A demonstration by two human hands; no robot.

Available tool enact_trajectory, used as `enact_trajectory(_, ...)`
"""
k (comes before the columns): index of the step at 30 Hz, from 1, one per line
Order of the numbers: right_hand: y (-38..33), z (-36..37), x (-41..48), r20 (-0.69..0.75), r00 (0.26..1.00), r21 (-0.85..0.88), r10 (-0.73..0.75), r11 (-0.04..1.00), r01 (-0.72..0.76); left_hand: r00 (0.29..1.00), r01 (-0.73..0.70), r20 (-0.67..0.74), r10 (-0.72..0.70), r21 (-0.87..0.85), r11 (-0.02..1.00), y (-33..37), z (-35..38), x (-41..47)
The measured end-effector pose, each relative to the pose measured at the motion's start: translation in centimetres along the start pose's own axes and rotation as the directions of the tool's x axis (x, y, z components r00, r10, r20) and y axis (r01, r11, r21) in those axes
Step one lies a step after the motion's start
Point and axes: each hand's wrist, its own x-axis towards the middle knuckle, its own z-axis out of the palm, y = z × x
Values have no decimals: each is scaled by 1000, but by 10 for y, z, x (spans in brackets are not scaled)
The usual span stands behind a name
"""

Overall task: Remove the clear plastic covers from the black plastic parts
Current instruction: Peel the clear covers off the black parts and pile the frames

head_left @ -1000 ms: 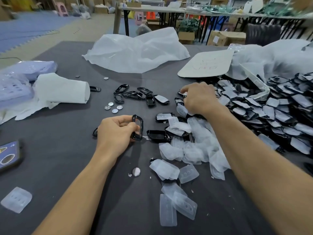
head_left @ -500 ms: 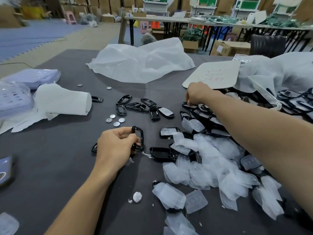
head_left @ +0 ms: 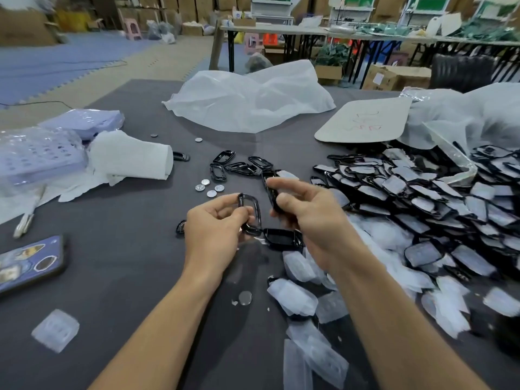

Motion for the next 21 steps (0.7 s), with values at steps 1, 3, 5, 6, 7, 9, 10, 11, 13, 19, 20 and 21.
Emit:
enact_trajectory(1,4,1,-9,15,1000,23,12,1000,-12,1000,-13,16,13,-5,1000,1,1,-5)
enact_trajectory(3,9,4,-21,22,1000,51,2,999,-3,999,-35,40,35,-7,999,5,4,-12)
enact_trajectory(5,13,7,-24,-7,999,31,-41,999,41,998,-39,52,39,3,999,6,6,-15)
enact_trajectory(6,14,7,-23,-31,998,3,-61,998,61,998,-39,55,38,19,999,5,6,-16)
enact_trajectory(7,17,7,-22,-56,996,-31,-76,997,75,998,-40,54,38,39,998,4,6,-16)
enact_trajectory(9,21,4,-19,-92,992,-70,-84,995,77,997,-52,52,48,81,995,2,6,-15)
enact_trajectory(10,22,3,-18,-96,992,-70,-79,995,73,997,-62,57,56,100,993,1,5,-13)
enact_trajectory(11,24,1,-17,-94,993,-63,-73,996,67,996,-64,60,58,109,992,1,5,-12)
enact_trajectory(13,24,-1,-15,-87,994,-24,-64,998,63,996,-57,68,50,110,992,0,6,-11)
enact_trajectory(19,19,-7,-16,-17,998,45,-53,998,54,998,-16,68,13,37,999,3,8,-13)
enact_trajectory(20,18,-7,-16,-17,999,50,-45,998,46,997,-11,71,9,29,1000,4,9,-14)
enact_trajectory(21,17,-6,-17,-25,999,52,-38,998,39,997,-7,75,6,22,1000,4,9,-15)
